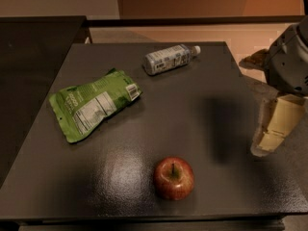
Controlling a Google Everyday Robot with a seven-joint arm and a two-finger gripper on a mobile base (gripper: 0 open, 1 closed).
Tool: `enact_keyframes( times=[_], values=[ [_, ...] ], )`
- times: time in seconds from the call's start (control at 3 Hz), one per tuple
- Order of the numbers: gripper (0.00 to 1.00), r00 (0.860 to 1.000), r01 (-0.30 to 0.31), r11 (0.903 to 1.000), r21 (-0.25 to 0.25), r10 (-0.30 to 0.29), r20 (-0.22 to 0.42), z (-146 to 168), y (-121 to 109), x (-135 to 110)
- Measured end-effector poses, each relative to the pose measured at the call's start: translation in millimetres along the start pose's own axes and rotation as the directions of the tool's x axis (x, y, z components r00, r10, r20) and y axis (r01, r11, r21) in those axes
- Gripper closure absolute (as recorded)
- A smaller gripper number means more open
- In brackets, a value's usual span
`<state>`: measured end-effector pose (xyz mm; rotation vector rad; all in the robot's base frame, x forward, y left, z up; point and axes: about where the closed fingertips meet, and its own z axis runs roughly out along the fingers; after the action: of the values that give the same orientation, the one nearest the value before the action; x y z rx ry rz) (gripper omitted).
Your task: Pick apple
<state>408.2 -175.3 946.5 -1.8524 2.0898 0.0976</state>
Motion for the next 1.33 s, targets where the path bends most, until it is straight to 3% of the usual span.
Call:
enact_keyframes(
  times=[0.67,1.33],
  values=[
    [0.00,0.987,0.111,0.9870,-0.116,-0.097,0.125,54,58,-39],
    [0.00,0.965,0.191,0.9614,-0.198,-0.147,0.216,91,105,-70]
  ],
)
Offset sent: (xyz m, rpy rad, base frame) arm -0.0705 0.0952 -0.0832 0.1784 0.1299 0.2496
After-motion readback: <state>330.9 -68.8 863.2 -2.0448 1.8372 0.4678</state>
